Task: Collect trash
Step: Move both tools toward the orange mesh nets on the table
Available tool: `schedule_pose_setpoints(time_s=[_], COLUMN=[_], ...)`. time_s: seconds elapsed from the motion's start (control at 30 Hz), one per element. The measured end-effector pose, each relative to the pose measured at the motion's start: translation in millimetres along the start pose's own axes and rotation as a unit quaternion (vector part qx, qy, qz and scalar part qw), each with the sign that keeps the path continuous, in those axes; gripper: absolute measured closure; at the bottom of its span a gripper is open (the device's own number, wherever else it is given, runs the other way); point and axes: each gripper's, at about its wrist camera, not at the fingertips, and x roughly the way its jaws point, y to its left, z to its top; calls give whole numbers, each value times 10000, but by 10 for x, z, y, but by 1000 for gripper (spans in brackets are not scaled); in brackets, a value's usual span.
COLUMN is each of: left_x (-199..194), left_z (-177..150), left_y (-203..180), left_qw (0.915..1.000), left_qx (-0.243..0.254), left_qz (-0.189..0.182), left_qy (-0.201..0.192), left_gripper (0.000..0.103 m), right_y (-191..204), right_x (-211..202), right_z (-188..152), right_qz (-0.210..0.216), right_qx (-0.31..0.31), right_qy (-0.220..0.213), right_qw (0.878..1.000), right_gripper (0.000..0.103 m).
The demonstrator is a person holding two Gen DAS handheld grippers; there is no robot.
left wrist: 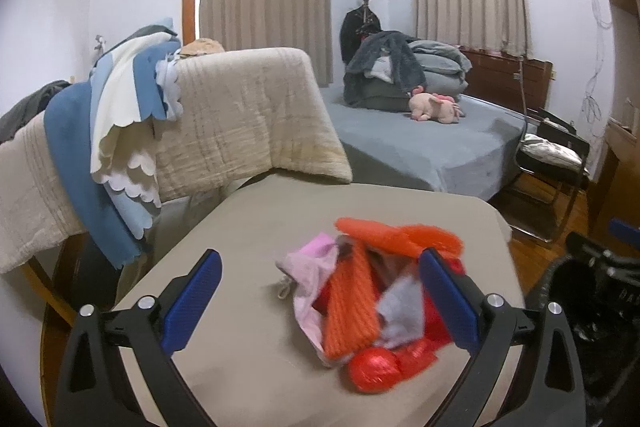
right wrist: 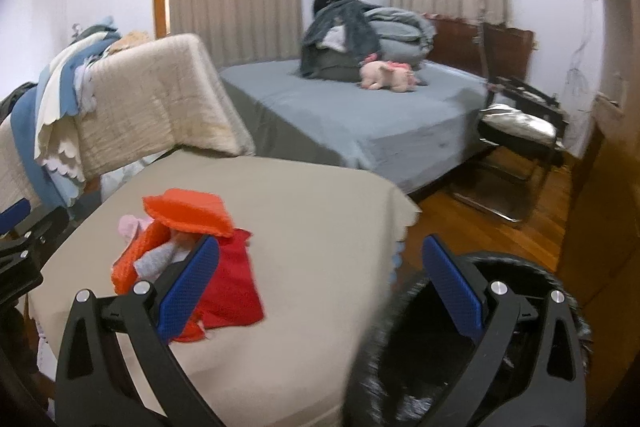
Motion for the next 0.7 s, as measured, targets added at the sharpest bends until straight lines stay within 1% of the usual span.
schedule_pose_setpoints(time_s=[0.1,0.27,0.4,0.6,0.7], left_x=[176,468,624,805,874], left_z=[30,53,47,52,48], left_y=[92,261,398,555,602], left_qw=[10000,9996,9991,9982,9977], left_qx=[-45,-103,-172,-268,-315], left_qz=[62,151,186,284,304], left_qy=[31,197,328,457,511], left_gripper=[6,6,6,6,6], right_y=[198,501,721,938,1051], right_x=[213,489,683,847,924], right_z=[49,106,150,194,202], right_qz=[197,529,701,1017,1086], right_qx=[-195,-512,-746,-938,-1124], right_qy=[45,132,140,169,193], right_qw=[9996,9972,9947,9902,9875], right_gripper=[5,5,5,5,5])
